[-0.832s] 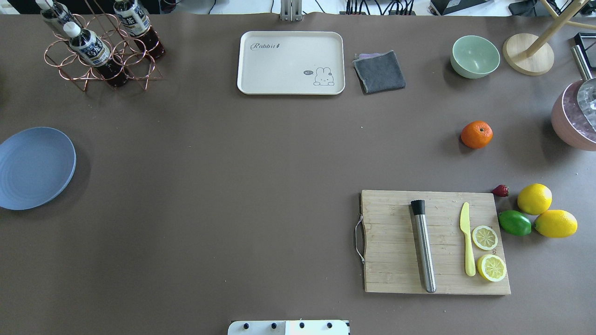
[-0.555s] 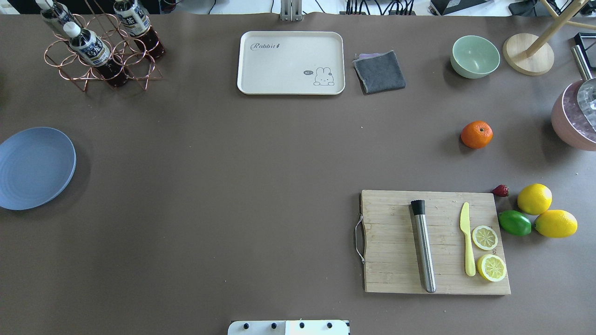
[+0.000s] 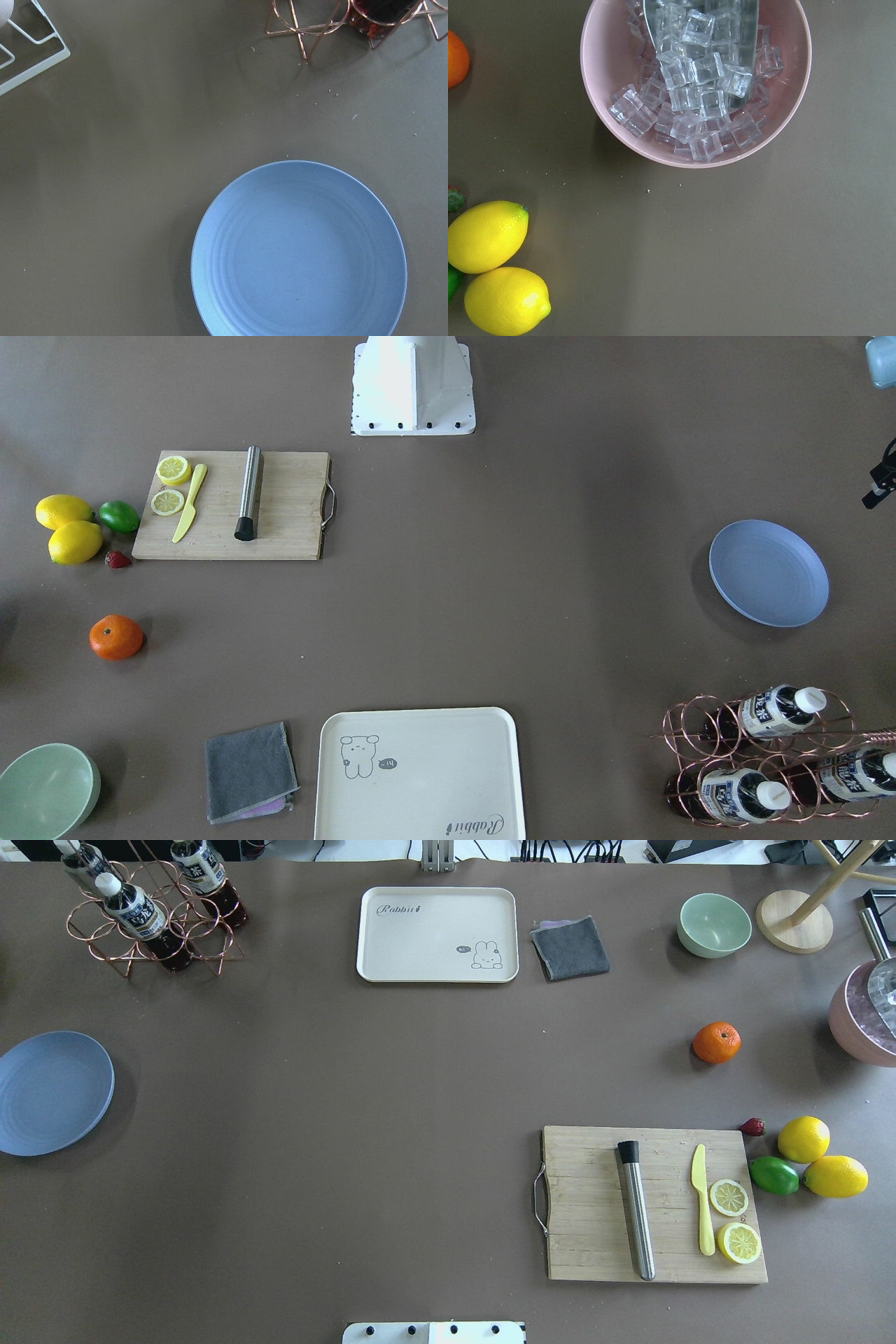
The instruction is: Pick orange to plate
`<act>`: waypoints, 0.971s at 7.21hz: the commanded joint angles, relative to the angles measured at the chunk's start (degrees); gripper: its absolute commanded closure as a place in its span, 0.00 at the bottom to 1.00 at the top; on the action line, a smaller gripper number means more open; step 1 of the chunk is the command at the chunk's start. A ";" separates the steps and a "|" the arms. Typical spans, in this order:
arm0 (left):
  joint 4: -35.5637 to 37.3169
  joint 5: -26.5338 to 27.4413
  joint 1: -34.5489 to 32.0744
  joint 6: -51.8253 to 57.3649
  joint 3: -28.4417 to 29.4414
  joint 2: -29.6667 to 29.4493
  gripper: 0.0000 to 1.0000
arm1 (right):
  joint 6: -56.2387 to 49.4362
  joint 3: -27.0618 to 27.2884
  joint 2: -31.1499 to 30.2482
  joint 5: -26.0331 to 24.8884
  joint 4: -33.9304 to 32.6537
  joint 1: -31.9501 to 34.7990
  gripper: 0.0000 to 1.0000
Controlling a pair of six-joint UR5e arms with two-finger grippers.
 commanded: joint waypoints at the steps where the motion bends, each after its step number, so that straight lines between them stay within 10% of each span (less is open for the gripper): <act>1: -0.22 -1.65 -3.46 -0.03 1.22 0.53 0.02 | 0.17 -0.09 -0.04 -0.18 0.00 -0.03 0.00; 7: -2.33 -4.02 -6.65 5.16 2.71 3.43 0.02 | 0.35 -0.09 -0.39 0.08 0.00 -0.29 0.00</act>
